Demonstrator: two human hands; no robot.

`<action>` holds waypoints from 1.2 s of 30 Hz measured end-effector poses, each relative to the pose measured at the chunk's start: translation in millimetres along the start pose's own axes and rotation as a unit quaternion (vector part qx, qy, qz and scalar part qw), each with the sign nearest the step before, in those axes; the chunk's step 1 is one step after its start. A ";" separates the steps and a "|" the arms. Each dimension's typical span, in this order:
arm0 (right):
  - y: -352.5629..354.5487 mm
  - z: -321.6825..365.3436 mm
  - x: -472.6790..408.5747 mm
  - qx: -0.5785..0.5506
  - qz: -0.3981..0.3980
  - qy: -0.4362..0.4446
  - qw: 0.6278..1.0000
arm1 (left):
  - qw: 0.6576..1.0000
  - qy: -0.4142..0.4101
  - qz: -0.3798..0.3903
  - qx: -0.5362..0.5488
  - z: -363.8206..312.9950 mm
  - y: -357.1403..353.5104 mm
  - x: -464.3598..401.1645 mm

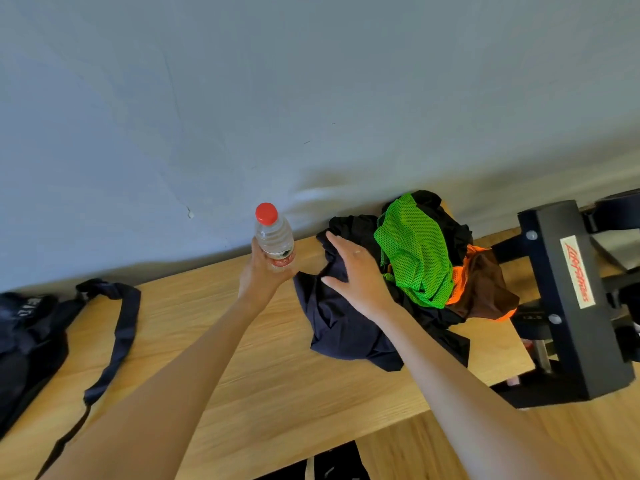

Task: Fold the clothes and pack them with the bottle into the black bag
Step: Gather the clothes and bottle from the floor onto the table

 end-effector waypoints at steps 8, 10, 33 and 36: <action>-6.3 23.8 -45.1 -0.283 0.022 -0.084 0.955 | 0.991 -0.025 0.113 0.073 -21.0 -41.1 -15.7; -3.1 12.0 -49.1 -0.286 0.018 -0.091 0.954 | 0.990 -0.029 0.121 0.069 -26.8 -53.2 -22.1; 20.2 -67.3 30.7 0.062 0.105 0.007 0.993 | 0.966 -0.120 0.212 -0.088 -9.5 -97.7 42.1; 27.6 -68.6 33.7 0.052 0.076 -0.006 0.996 | 0.962 -0.123 0.214 -0.114 -10.8 -100.1 47.1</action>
Point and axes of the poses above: each hand's wrist, its own x-axis away from the middle knuckle, its own y-axis out of the back of the hand, z = x × y, the point moved 3 cm from there along -x, towards the middle knuckle, and after that the axes turned 15 degrees about x, right-handed, at the moved point
